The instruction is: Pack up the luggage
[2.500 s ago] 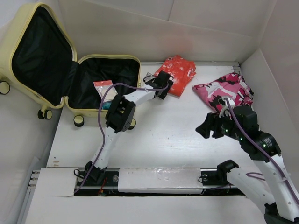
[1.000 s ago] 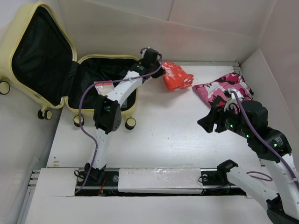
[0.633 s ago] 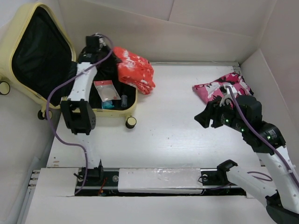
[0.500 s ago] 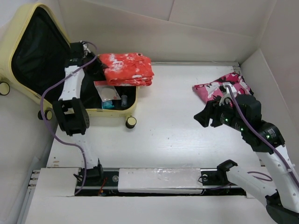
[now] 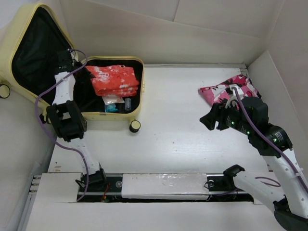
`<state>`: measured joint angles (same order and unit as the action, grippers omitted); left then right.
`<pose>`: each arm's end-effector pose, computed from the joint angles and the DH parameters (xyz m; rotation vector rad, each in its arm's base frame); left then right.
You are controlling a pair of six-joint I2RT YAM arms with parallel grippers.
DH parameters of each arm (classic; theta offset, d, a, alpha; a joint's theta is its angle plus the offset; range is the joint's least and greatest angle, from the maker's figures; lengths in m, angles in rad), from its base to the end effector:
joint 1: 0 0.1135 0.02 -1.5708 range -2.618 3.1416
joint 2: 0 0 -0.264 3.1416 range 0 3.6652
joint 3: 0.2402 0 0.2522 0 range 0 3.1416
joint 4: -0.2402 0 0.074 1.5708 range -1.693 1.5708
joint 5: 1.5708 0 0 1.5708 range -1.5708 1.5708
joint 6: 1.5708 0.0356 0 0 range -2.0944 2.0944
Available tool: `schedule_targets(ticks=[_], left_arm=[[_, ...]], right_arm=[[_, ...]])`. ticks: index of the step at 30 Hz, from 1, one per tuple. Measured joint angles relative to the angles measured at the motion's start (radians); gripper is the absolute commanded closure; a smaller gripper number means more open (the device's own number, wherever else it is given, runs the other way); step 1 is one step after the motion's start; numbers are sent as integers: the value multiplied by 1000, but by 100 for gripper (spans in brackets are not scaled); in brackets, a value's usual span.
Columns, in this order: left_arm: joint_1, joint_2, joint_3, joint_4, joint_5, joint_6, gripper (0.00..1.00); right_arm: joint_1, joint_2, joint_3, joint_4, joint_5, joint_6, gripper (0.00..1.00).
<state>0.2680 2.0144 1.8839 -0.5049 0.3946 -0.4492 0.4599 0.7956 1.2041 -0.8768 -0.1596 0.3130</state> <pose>0.4568 0.1113 0.3161 -0.5614 2.1278 -0.5359 0.1172 0.0644 0.4052 -0.2561 2.0789 0.6398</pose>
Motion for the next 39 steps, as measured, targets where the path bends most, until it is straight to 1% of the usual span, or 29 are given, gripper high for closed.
schedule_targets(ticks=[3,4,6,8,10,12,14,16,18,20,22,23,24,25,26,27,28,29,30,31,34,35,37,39], left_arm=[[9,0,-37,-2,-85,21,100],[10,0,-47,-8,-104,22,76],[10,-3,-62,-6,-142,30,48],[11,-19,-86,13,-161,16,28],[11,-68,-139,42,-158,-5,25],[1,-150,-207,74,-162,-28,19],[-34,-236,-242,87,-189,-42,19],[-137,-315,-237,116,-240,-45,19],[-324,-354,-189,133,-289,-42,19],[-534,-346,-127,171,-314,-43,19],[-731,-309,-97,209,-313,-58,20],[-809,-286,-95,224,-304,-70,20],[-872,-257,-95,233,-294,-85,22],[-920,-217,-93,240,-289,-102,23],[-953,-175,-87,245,-288,-115,23],[-984,-118,-64,240,-286,-130,23],[-1011,-49,-27,232,-283,-141,23],[-1046,48,36,220,-284,-153,23],[-1062,101,74,216,-283,-157,23],[-1085,185,151,191,-283,-166,23],[-1154,393,330,188,-269,-210,24],[-1173,438,359,196,-260,-232,24],[-1208,496,373,216,-233,-284,24],[-1228,533,373,238,-216,-342,24]], right_arm=[[0,8,-7,16,9,2,31],[0,11,-11,20,14,5,27],[0,18,-20,32,24,10,23],[0,30,-31,41,39,18,22],[-1,51,-38,56,60,36,20],[-4,83,-42,73,91,54,20],[-18,122,-42,86,121,80,20],[-37,169,-42,95,153,108,20],[-58,206,-42,98,182,136,25],[-75,221,-40,97,213,164,32],[-88,216,-21,80,253,188,49],[-95,206,0,69,276,201,56],[-100,194,22,61,298,209,74],[-106,179,55,46,324,217,82],[-113,164,95,32,348,227,89],[-116,147,138,23,372,234,94],[-123,129,182,13,398,239,96],[-127,113,225,5,419,243,96],[-130,98,263,2,435,245,95],[-132,87,291,-1,445,248,93],[-133,54,359,-20,447,254,70],[-133,50,367,-24,439,253,55],[-133,50,366,-42,415,252,45],[-133,56,350,-58,381,245,42]])
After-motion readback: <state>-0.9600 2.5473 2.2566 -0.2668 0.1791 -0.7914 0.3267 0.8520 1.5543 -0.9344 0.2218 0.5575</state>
